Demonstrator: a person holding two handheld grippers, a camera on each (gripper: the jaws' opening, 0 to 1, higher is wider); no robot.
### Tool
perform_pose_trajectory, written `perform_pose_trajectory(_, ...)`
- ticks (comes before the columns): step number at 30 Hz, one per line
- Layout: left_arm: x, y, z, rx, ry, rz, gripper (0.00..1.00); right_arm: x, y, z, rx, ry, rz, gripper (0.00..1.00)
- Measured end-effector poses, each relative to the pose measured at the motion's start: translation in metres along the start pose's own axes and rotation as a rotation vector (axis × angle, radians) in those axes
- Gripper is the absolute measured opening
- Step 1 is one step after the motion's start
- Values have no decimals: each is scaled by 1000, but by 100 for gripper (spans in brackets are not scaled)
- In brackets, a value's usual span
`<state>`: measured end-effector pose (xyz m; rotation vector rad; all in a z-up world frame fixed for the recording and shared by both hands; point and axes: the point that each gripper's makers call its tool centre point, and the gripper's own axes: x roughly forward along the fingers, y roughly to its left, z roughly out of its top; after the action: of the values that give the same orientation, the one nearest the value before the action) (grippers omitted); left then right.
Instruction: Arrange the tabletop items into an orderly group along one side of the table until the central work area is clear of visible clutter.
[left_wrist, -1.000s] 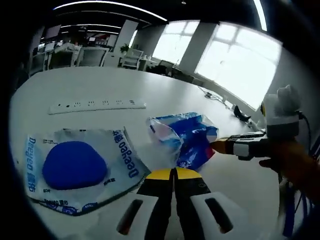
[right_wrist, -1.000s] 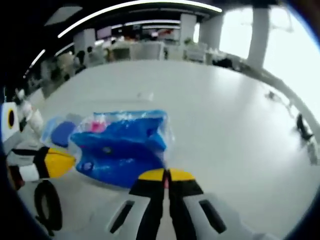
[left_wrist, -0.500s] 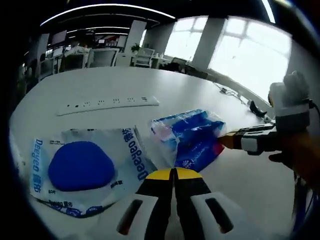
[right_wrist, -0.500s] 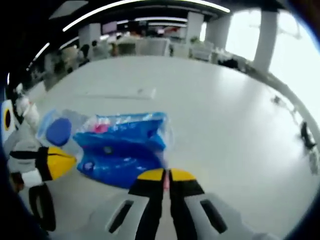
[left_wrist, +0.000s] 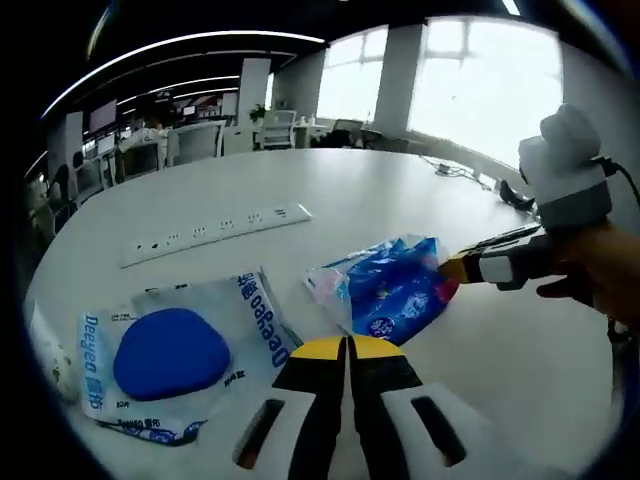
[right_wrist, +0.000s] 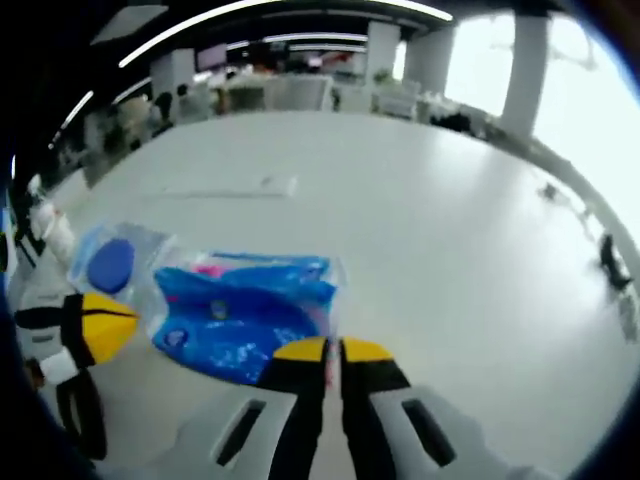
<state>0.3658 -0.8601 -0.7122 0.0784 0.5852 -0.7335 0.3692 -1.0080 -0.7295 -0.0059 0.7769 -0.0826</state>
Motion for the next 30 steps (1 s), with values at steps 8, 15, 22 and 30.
perform_pose_trajectory(8,-2,0,2,-14,-7,-2,0,2,4,2,39,-3,5,0)
perform_pose_trajectory(15,-10,-3,8,-6,-16,-6,2,3,8,3,67,-6,14,1)
perform_pose_trajectory(22,-19,-5,24,-14,-64,-14,5,2,10,3,96,-9,28,12)
perform_pose_trajectory(30,-32,7,36,-4,-94,21,27,-13,12,14,102,-43,32,44)
